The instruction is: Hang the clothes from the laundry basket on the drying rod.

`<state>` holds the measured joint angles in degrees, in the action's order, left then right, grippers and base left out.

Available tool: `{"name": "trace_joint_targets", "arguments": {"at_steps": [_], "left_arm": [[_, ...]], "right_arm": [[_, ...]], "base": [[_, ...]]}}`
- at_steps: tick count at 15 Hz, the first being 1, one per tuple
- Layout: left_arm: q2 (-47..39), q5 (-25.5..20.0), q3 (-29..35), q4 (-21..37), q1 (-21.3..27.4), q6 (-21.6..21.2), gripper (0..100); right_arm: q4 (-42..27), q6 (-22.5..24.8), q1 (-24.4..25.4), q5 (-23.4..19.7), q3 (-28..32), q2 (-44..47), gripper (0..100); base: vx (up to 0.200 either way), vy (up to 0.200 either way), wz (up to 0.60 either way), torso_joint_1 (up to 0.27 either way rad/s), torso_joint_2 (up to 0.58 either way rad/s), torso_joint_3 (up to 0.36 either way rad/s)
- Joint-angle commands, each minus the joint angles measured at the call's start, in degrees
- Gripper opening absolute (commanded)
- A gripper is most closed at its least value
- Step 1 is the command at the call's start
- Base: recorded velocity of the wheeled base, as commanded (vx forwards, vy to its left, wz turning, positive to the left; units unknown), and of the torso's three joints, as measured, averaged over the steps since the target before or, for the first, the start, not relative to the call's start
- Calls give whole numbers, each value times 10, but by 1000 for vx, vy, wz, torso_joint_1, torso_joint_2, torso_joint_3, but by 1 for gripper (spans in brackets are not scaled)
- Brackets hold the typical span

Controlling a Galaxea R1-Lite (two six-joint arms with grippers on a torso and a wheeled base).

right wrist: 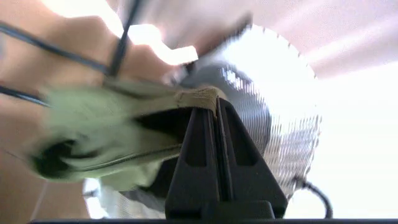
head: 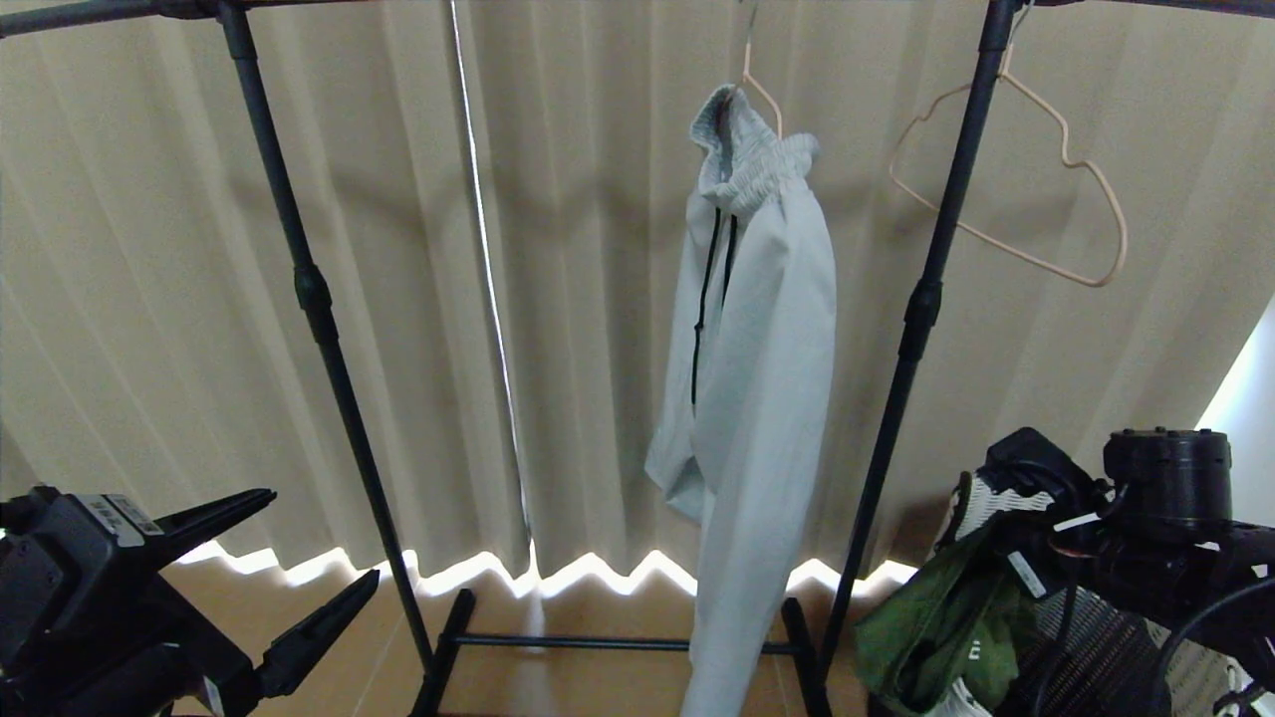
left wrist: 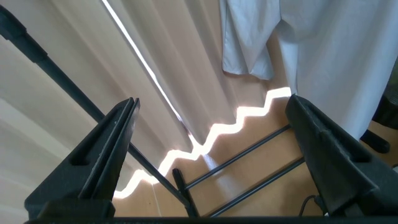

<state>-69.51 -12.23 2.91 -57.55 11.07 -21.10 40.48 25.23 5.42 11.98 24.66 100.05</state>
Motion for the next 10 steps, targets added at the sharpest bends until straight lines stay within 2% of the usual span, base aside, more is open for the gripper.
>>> {"name": "trace_joint_targets", "arguments": {"at_steps": [1,4,7,10], "left_arm": [[-1,0,-1,0,0,0,100],[-3,0,-1,0,0,0,100],[-3,0,-1,0,-1,-1,100],[-3,1,-1,0,-3,-1,100]], "right_arm": [[-18,0,80,-1,3,-106,0],[-15,-3,132,-4,3,-130,0],[-9,-4,148,-6,11,-133,0],[-9,-4,149,-6,11,-129,0]], "base": [[0,0,0,0,0,0],[0,0,0,0,0,0],[0,0,0,0,0,0],[-200,0,0,4,4,2]]}}
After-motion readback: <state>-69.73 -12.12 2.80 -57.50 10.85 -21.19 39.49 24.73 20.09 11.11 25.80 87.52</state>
